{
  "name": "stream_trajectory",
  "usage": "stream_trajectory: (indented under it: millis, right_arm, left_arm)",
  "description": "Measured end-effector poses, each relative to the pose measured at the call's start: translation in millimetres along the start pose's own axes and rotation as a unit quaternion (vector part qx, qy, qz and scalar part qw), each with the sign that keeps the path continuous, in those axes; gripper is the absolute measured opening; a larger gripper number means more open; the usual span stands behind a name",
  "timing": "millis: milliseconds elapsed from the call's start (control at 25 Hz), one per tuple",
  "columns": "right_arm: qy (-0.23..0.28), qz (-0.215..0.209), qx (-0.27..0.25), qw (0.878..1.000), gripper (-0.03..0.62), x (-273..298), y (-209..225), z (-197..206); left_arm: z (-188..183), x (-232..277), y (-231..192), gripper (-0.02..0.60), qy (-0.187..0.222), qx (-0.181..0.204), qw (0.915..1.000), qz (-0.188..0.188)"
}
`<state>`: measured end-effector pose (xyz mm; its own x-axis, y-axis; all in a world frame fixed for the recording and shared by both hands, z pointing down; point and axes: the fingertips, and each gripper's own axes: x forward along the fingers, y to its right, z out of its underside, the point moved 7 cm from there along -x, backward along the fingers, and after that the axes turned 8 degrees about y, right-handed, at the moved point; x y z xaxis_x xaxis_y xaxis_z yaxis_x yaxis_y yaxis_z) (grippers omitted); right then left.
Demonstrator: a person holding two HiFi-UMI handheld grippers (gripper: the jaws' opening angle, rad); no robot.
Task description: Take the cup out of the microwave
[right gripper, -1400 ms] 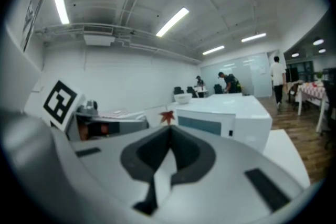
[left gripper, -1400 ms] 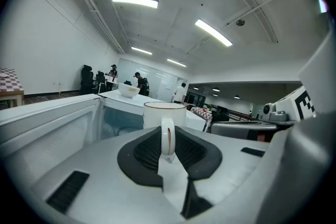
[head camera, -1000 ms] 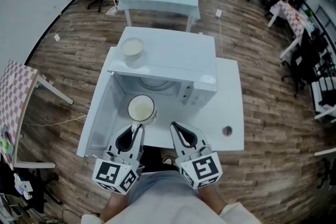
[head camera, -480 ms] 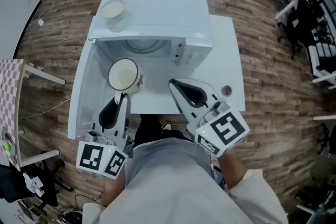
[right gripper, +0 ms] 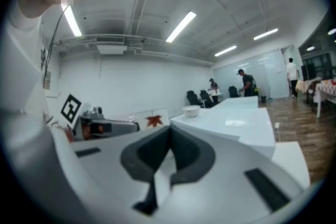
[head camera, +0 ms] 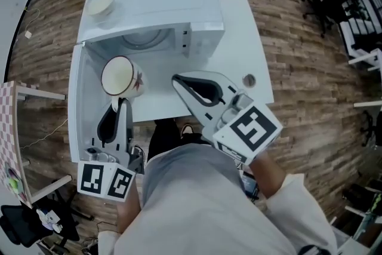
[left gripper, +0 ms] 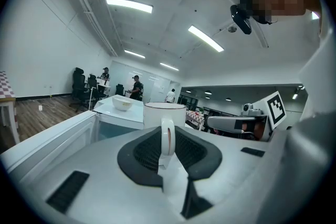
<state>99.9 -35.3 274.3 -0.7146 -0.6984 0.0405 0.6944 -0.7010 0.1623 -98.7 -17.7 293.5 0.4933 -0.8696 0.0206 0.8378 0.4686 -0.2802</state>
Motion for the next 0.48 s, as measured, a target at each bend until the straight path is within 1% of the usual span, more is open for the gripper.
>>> stream_trajectory:
  millis: [200, 480]
  right_arm:
    - [0.000, 0.002, 0.000, 1.000, 0.021, 2, 0, -2]
    - [-0.005, 0.002, -0.002, 1.000, 0.021, 10, 2, 8]
  left_arm:
    - [1, 1, -1, 0.067, -0.003, -0.003, 1.0000, 0.003]
    - [3, 2, -11, 0.067, -0.005, -0.007, 1.0000, 0.000]
